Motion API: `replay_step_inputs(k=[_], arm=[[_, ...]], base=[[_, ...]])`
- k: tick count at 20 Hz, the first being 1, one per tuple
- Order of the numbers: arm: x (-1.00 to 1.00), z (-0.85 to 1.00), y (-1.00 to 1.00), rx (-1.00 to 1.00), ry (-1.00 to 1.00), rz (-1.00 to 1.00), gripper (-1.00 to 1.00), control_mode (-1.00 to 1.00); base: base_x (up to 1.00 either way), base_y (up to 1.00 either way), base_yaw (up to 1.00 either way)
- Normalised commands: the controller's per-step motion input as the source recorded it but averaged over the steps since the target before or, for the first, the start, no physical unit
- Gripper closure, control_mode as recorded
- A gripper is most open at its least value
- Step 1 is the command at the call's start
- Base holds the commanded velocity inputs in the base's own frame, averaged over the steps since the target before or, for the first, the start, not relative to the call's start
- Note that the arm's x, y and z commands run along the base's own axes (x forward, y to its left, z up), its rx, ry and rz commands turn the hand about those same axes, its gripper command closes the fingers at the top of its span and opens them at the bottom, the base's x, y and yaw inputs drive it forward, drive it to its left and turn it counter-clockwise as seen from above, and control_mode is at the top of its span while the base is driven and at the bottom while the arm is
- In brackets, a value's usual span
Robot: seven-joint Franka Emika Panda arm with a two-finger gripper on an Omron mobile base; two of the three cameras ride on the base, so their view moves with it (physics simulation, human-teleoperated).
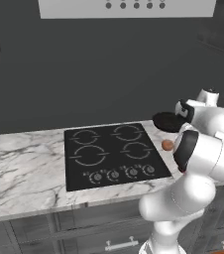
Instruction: Place the pan on the rear right burner on the stove. Then place the tomato and the onion in the pan and turn on the rear right burner.
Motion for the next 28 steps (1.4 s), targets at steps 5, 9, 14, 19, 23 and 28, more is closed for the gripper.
replay_step_inputs(k=[5, 9, 14, 19, 23, 28], arm=[[0.0, 0.19, 0.74, -0.05, 0.0, 0.0, 1.0, -1.0], [0.04, 0.02, 0.62, -0.02, 0.0, 0.02, 1.0, -1.0], [0.23, 0.0, 0.57, -0.01, 0.01, 0.02, 1.0, -1.0], [0.43, 0.0, 0.43, 0.0, 0.05, 0.01, 1.0, -1.0], [0.46, 0.0, 0.26, 0.0, 0.07, 0.0, 1.0, -1.0], [0.38, -0.14, 0.21, 0.0, 0.08, 0.0, 1.0, -1.0]], base=[[0.0, 0.0, 0.0], [0.0, 0.0, 0.0], [0.0, 0.0, 0.0], [0.0, 0.0, 0.0], [0.0, 0.0, 0.0], [0.0, 0.0, 0.0]])
